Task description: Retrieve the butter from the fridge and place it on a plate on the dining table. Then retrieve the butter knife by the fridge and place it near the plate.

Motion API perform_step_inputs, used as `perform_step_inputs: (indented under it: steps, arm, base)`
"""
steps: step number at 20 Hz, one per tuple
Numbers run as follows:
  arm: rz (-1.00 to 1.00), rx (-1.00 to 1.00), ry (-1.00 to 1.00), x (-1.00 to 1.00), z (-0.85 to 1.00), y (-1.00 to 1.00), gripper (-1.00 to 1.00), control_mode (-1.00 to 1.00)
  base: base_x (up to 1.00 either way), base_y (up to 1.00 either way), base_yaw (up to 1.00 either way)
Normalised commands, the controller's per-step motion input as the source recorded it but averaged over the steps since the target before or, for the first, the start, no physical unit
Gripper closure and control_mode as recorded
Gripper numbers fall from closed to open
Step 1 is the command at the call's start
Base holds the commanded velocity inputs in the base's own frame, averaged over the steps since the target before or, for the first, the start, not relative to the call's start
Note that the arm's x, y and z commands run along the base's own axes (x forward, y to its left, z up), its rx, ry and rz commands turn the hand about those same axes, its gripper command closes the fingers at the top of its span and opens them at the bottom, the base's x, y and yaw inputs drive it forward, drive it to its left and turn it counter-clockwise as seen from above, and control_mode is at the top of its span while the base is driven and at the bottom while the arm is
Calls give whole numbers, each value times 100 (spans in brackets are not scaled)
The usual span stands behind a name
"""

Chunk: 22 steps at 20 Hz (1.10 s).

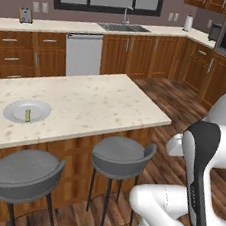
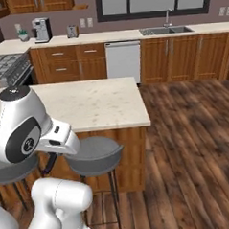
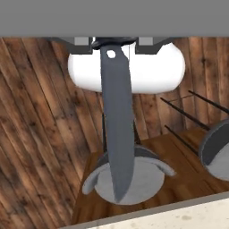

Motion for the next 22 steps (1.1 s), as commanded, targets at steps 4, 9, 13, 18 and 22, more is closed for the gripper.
perform_step_inputs:
  steps: [4,9,13,18,22]
  arm:
    - [0,0,0,0,0,0,100,100]
    - [0,0,0,0,0,0,100,100]
    - [0,0,0,0,0,0,100,100]
    - [0,0,0,0,0,0,100,100]
    - [0,0,0,0,0,0,100,100]
  base:
    - [-8,68,0]
    - [0,61,0]
    - [1,42,2]
    - [15,15,18]
    - [35,-2,34]
